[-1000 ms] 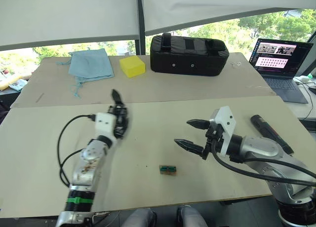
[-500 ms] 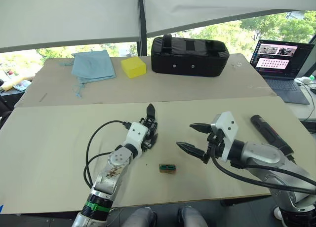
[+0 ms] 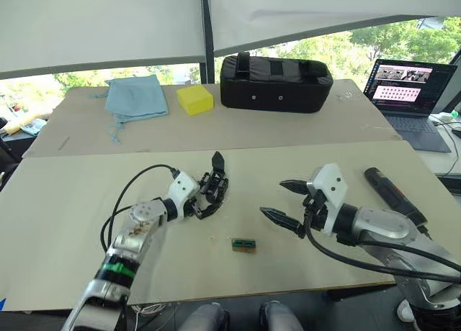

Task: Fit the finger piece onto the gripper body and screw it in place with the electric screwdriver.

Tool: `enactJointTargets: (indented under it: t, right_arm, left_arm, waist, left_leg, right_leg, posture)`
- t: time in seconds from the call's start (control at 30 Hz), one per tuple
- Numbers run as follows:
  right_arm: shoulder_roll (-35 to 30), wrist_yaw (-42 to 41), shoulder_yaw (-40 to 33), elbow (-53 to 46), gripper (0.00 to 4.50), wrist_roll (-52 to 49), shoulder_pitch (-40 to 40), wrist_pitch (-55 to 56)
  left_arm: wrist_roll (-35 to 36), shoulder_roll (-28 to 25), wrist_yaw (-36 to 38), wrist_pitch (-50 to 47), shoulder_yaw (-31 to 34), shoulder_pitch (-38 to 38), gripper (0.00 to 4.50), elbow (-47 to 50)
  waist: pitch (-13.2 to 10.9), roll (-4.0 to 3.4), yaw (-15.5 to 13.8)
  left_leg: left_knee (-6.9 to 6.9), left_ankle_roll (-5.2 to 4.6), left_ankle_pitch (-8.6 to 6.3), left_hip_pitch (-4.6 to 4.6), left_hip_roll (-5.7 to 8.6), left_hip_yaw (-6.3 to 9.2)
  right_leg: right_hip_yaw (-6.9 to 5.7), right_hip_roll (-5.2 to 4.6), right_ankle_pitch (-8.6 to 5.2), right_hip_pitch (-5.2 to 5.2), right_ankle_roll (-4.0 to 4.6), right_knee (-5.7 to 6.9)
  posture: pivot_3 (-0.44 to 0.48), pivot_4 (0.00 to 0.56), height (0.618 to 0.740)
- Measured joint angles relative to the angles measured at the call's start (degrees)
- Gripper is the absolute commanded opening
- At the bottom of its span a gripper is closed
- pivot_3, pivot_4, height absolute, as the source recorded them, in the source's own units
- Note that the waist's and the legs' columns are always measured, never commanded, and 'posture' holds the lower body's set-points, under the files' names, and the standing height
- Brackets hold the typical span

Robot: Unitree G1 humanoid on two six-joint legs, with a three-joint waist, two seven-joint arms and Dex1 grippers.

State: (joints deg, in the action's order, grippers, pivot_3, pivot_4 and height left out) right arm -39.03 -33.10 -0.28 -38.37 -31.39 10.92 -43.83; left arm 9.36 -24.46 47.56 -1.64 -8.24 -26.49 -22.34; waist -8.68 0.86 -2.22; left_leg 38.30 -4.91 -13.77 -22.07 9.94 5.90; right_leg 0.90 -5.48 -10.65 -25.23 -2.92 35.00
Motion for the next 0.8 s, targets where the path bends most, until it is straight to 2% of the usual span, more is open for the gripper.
enactJointTargets:
  t: [0.13,0.23,0.33,0.4,0.43,0.47,0.53,0.6,0.7,0.8]
  right_arm:
    - [-0.01,-0.85,1.03,0.03,4.5,0.96,0.03,0.31]
    - [-0.04,-1.28,1.56,0.06,4.5,1.87,-0.05,0.76]
    - [-0.04,-1.36,1.98,0.16,4.5,3.38,-0.05,1.67]
    - [-0.01,-1.34,2.06,0.16,4.5,3.72,-0.05,1.91]
    - [0.07,-1.3,2.06,0.15,4.5,3.8,-0.08,1.94]
    - [0.1,-1.3,2.06,0.15,4.5,3.82,-0.1,1.94]
    - [0.16,-1.22,2.04,0.08,4.5,3.81,-0.3,1.94]
    - [0.29,-1.03,1.9,-0.13,4.5,3.77,-0.83,1.94]
    - [0.46,-0.49,1.74,-0.61,4.5,3.6,-1.53,1.92]
    - [0.57,-0.31,1.68,-1.68,4.5,3.15,-2.35,1.91]
  left_arm:
    - [-0.36,0.13,6.96,8.42,-0.69,-5.66,4.46,-11.15]
    - [-0.87,0.73,9.6,12.32,-0.65,-8.84,4.46,-17.35]
    - [-1.21,1.9,10.8,15.89,-0.4,-10.4,3.59,-21.42]
    - [-1.41,2.23,11.12,16.79,0.01,-10.6,2.63,-22.28]
    - [-1.3,2.46,11.39,17.0,0.53,-10.52,2.31,-22.5]
    - [-1.25,2.54,11.48,17.14,0.72,-10.3,2.32,-22.28]
    - [-0.79,2.7,11.19,16.03,1.61,-8.27,2.32,-19.08]
    - [-0.12,3.9,9.12,12.25,2.03,-4.14,2.32,-11.48]
    - [-0.08,7.73,2.04,2.76,1.78,3.09,2.32,3.0]
    - [-2.04,14.04,-9.97,-8.64,0.73,7.08,2.32,14.78]
  waist:
    - [0.0,0.0,0.0]
    - [0.0,0.0,0.03]
    - [0.0,0.0,-0.09]
    - [0.01,0.0,-0.11]
    - [0.01,0.0,-0.11]
    - [0.01,0.0,-0.1]
    - [0.01,-0.01,0.07]
    - [0.01,-0.02,0.21]
    - [0.0,-0.01,-0.09]
    - [-0.03,0.03,-0.39]
  left_leg:
    - [0.03,-0.01,0.0,-0.03,0.04,0.0]
    - [0.04,-0.01,0.0,-0.04,0.04,0.0]
    - [0.06,-0.02,0.0,-0.03,0.06,0.01]
    - [0.1,-0.02,0.0,-0.03,0.07,0.02]
    - [0.11,-0.03,-0.01,-0.03,0.07,0.02]
    - [0.12,-0.04,-0.01,-0.04,0.07,0.02]
    - [0.12,-0.09,-0.04,-0.06,0.07,0.02]
    - [0.13,-0.16,-0.07,-0.17,0.09,0.02]
    - [0.23,-0.3,-0.14,-0.27,0.17,0.03]
    - [0.55,-0.38,-0.21,-0.41,0.19,0.04]
  right_leg:
    - [-0.01,-0.06,0.01,0.03,0.01,0.0]
    - [-0.01,-0.23,0.01,0.08,0.01,0.02]
    - [-0.04,-0.3,0.01,0.07,0.0,0.01]
    - [-0.05,-0.33,0.01,0.08,0.0,0.02]
    - [-0.06,-0.32,0.01,0.07,0.0,0.03]
    - [-0.07,-0.32,0.01,0.07,0.0,0.03]
    - [-0.05,-0.33,0.01,0.08,0.0,0.03]
    - [-0.04,-0.35,0.01,0.01,0.0,0.04]
    - [-0.06,-0.15,0.02,-0.04,-0.02,0.04]
    - [-0.04,-0.09,0.08,0.0,-0.14,-0.03]
  posture:
    - [0.0,0.15,0.74]
    - [0.0,0.15,0.74]
    - [0.0,0.15,0.74]
    - [0.0,0.15,0.74]
    - [0.0,0.15,0.74]
    - [0.0,0.15,0.74]
    - [0.0,0.15,0.74]
    - [0.0,0.15,0.74]
    - [0.0,0.15,0.74]
    - [0.0,0.15,0.74]
